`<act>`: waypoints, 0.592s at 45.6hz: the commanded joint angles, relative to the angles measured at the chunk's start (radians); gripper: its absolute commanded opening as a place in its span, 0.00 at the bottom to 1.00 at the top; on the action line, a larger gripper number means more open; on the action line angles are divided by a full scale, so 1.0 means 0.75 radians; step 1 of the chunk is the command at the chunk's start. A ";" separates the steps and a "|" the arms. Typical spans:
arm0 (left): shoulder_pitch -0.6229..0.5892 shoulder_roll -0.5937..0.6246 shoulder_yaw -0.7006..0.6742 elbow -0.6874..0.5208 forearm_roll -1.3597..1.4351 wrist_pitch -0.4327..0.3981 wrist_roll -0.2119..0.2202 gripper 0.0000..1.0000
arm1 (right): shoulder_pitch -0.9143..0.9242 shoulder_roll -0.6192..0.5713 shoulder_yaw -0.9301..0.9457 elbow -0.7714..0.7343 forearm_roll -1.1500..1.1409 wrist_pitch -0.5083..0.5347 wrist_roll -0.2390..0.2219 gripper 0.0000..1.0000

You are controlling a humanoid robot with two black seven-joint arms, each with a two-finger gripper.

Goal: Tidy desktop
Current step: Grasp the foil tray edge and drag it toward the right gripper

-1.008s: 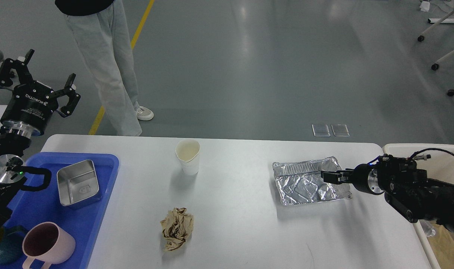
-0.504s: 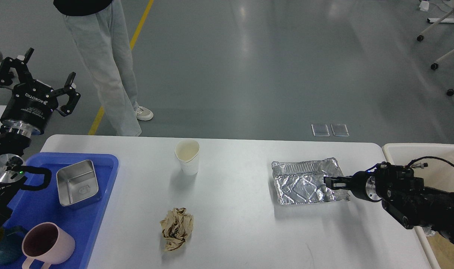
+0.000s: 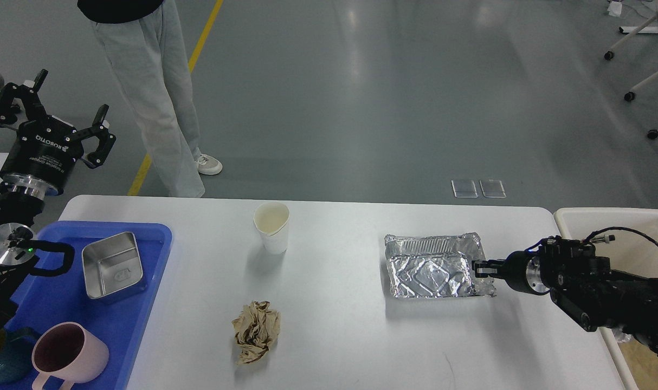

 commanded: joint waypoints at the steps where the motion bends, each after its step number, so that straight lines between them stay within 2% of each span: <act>1: -0.001 0.001 0.002 0.000 0.000 -0.003 0.006 0.97 | 0.010 -0.019 0.006 0.075 0.016 0.047 0.005 0.00; 27: 0.001 0.019 0.004 -0.008 0.000 0.003 0.014 0.97 | 0.149 -0.358 0.116 0.515 0.264 0.297 0.012 0.00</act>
